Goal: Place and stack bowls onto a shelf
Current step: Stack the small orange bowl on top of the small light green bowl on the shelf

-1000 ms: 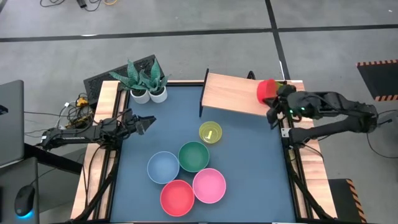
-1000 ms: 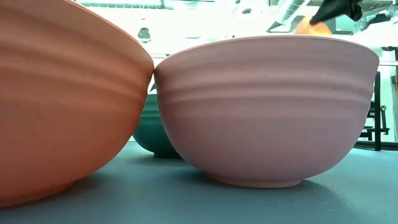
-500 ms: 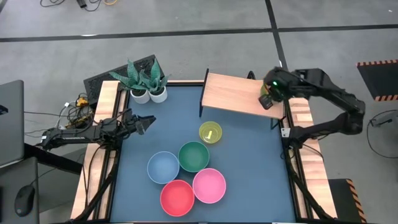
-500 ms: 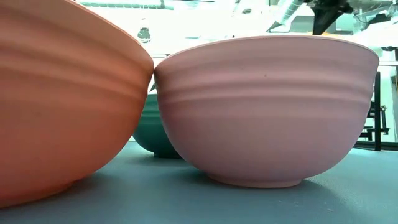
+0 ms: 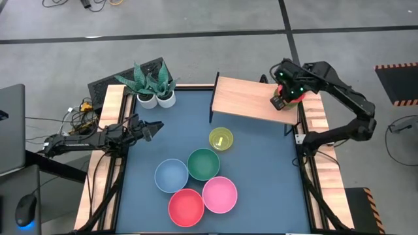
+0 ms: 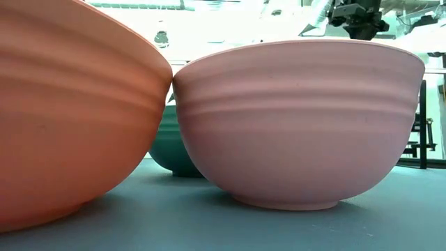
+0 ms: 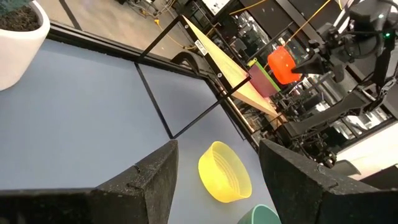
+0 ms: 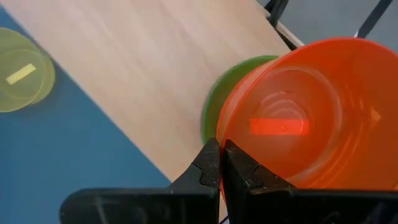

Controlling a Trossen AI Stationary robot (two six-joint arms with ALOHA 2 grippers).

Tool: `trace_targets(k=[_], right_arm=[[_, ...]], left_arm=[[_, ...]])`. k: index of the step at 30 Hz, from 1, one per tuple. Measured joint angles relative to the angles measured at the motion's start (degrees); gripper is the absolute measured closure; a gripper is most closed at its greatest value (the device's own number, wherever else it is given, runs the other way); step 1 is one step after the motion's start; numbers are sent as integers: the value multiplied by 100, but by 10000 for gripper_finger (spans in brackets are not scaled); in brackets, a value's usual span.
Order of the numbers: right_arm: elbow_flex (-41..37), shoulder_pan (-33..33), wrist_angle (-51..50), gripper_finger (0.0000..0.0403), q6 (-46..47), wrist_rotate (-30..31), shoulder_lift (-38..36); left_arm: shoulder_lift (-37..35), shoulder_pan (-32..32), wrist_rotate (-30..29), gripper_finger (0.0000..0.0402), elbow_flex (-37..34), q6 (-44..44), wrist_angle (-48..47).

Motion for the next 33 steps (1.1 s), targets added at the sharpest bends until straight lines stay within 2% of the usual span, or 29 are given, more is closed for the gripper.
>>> trace_targets(k=[8, 25, 33], right_arm=[[-224, -382, 40, 381, -336, -23, 6], [-230, -371, 235, 380, -719, -169, 490], [-230, -371, 198, 331, -720, -171, 490]], left_arm=[[0, 0, 0, 193, 0, 108, 0], [-2, 0, 1, 193, 0, 104, 0], [-1, 0, 2, 193, 0, 100, 0]])
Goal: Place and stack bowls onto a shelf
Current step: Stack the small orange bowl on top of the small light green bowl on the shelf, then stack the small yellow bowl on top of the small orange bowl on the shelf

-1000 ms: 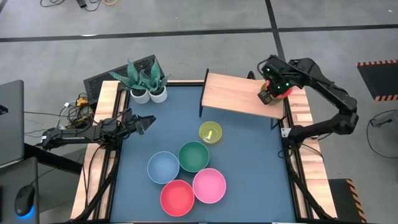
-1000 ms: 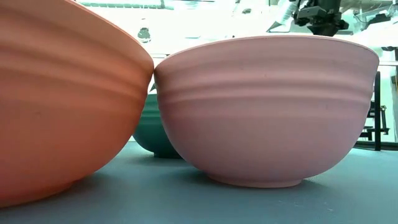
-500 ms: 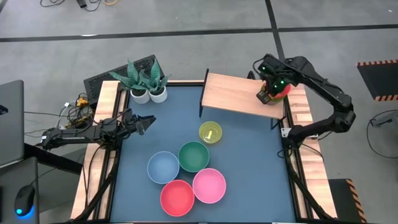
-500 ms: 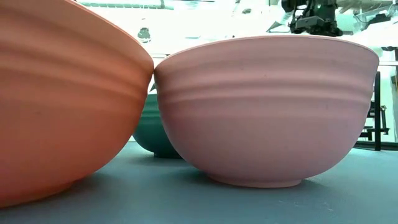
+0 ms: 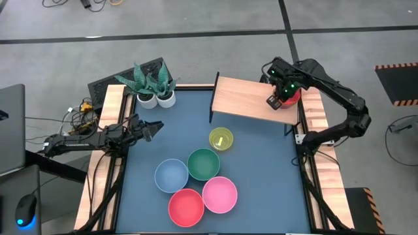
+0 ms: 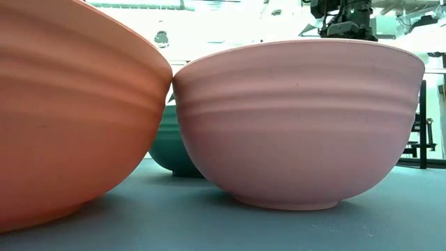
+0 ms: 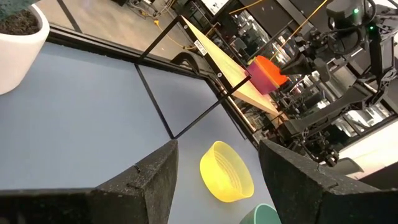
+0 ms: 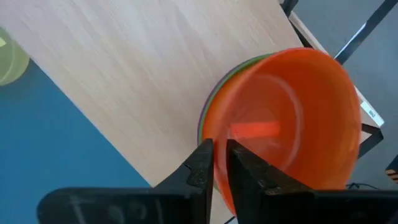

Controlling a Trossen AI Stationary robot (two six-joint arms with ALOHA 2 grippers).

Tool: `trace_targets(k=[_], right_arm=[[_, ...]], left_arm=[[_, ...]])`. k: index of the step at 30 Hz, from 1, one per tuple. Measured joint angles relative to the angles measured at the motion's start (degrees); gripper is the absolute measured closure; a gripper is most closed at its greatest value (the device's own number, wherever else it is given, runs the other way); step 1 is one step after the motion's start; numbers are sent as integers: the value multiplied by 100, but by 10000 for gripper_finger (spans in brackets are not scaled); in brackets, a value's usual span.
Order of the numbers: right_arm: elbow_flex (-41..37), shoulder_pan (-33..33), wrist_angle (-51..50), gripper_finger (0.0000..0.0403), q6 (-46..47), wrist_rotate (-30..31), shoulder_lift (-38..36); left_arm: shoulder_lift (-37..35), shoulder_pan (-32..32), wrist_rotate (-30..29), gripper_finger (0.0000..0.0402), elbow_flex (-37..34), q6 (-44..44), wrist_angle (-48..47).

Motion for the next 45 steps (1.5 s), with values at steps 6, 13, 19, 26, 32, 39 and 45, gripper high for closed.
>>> trace_targets(k=[6, 13, 19, 26, 32, 39, 45], right_arm=[[96, 55, 3, 326, -188, -190, -1], [778, 759, 1044, 325, -466, -2308, -274], [800, 2043, 1921, 324, -1172, -2403, -270], [794, 3045, 1960, 324, -2000, -2218, 613], [794, 3512, 1959, 323, -2773, -2142, 1579], [793, 3892, 2194, 323, -3458, -1787, 2596], [793, 3950, 2461, 323, -3461, -1630, 3255]], left_arm=[[0, 0, 0, 193, 0, 1, 0], [1, 0, -2, 193, 0, 4, 0], [-1, -2, 0, 193, 0, 6, 0], [-1, 0, 0, 193, 0, 8, 0], [-1, 0, 57, 193, 0, 8, 0], [0, -2, 105, 193, 0, 12, -2], [0, -1, 127, 193, 0, 160, -2]])
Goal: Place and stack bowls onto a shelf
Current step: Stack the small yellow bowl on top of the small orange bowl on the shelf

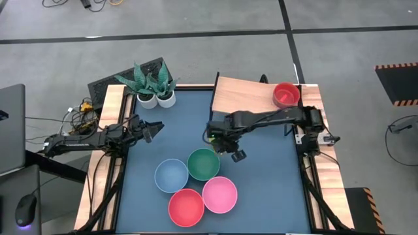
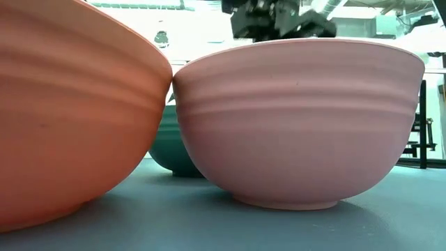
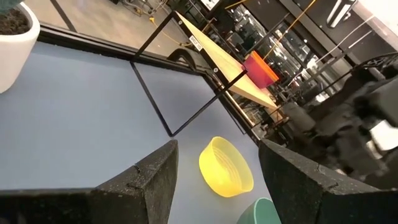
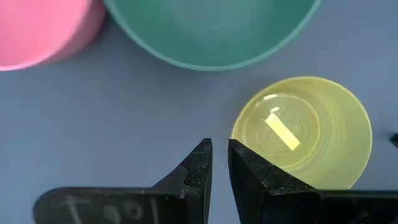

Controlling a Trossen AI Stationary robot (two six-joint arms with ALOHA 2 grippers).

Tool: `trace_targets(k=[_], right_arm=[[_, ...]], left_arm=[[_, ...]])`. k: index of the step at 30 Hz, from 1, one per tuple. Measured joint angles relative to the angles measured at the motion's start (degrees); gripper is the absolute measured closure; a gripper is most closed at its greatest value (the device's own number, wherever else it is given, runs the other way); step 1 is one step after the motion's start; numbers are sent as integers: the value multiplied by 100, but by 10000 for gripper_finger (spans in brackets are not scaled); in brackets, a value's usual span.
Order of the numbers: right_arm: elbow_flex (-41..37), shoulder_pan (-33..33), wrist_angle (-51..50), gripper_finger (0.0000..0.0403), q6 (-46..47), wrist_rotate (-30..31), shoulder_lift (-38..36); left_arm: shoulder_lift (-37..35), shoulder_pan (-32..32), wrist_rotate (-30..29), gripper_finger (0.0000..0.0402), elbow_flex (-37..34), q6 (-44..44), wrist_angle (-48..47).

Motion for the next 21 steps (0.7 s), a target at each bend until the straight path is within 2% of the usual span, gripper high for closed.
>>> trace_targets(k=[4, 11, 21], right_arm=[[-2, -16, -2, 323, 77, 464, 299], [-2, -63, 126, 323, 255, 458, 570], [0, -90, 403, 317, 617, 381, 566]], left_arm=[[-1, 1, 15, 193, 0, 2, 0], [-1, -1, 32, 193, 0, 197, -2], [-1, -1, 31, 193, 0, 302, -2]])
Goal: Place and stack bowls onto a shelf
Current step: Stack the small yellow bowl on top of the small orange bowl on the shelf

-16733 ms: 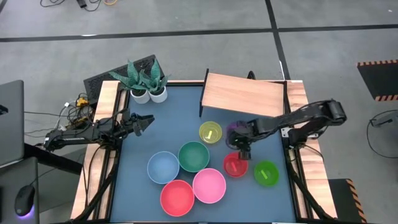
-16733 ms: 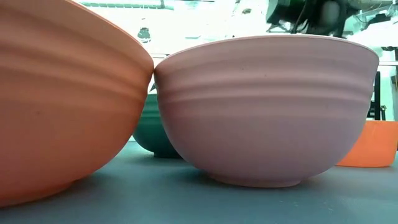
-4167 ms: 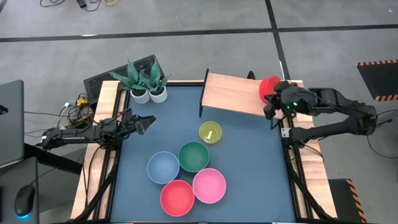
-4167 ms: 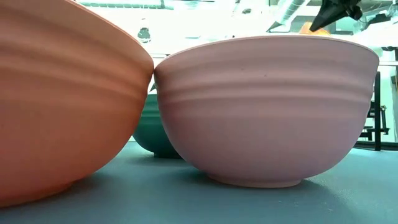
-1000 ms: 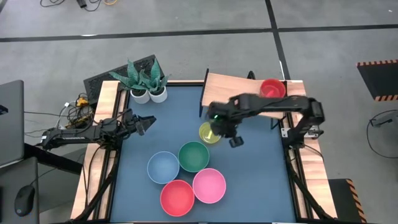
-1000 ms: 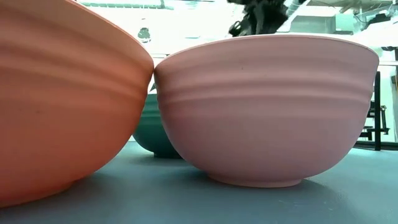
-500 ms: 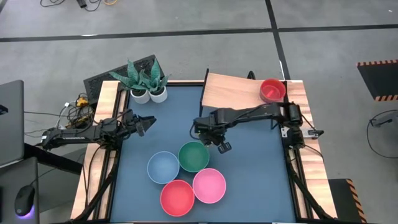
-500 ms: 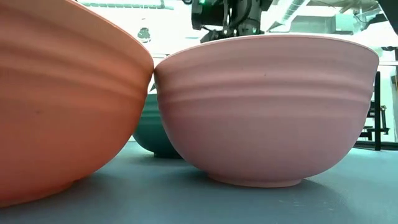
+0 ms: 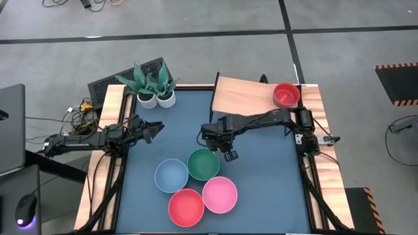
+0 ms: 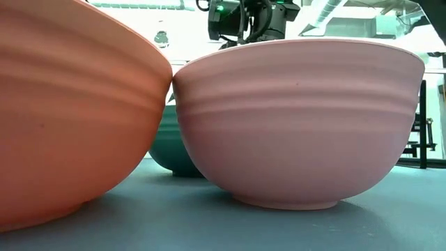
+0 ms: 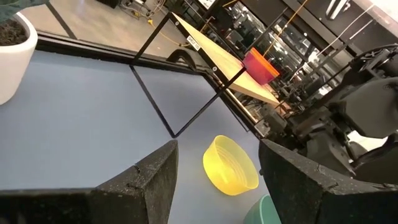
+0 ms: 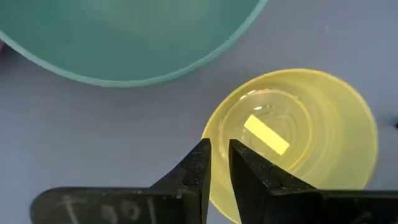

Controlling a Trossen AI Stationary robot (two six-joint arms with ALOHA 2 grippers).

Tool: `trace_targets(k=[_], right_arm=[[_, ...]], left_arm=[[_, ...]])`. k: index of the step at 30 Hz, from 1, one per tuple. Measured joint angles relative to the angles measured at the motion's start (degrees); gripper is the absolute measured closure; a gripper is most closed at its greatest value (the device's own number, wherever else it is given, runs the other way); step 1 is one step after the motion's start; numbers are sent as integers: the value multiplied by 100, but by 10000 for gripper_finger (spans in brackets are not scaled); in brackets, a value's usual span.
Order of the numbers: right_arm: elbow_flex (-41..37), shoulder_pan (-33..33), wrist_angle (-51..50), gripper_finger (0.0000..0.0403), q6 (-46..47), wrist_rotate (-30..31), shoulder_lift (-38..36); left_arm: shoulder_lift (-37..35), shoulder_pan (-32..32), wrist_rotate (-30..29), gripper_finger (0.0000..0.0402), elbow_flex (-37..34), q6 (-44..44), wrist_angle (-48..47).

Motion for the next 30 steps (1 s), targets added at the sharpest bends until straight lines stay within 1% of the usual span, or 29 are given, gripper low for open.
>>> trace_targets(k=[2, 4, 9, 11, 13, 15, 21, 22, 24, 27, 28, 30], right_arm=[[-2, -4, -27, 302, 31, -201, 0], [-2, 2, 32, 279, 70, -273, 0], [0, 7, 119, 198, 419, -240, 0], [-1, -40, 121, 174, 585, -210, 0], [-48, -82, 252, 163, 672, -198, -1], [-217, -96, 496, 162, 795, -183, -4], [-901, -49, 844, 184, 908, -200, -9], [-1020, -33, 896, 189, 925, -114, -4], [-1168, -19, 939, 203, 1035, 275, 2], [-1211, -8, 943, 250, 1083, 740, -4], [-1212, -4, 941, 275, 1074, 840, -4], [-1213, -4, 946, 331, 1067, 849, -14]], left_arm=[[1, 1, 0, 193, 0, 1, 1], [1, 2, 0, 193, 0, 2, 0], [1, 2, 1, 193, 0, 2, 1], [0, 2, 0, 193, 0, 2, 0], [0, 2, 0, 193, 0, 2, 2], [0, 0, 0, 193, 0, 2, 0], [2, 2, 0, 193, 0, 0, 0], [0, 2, 0, 193, 0, 0, 0], [1, 1, 0, 193, 0, 1, 1], [1, 0, -2, 193, 0, 0, 0], [2, 0, -2, 193, 0, 0, 0], [1, 2, -4, 193, 0, -2, 1]])
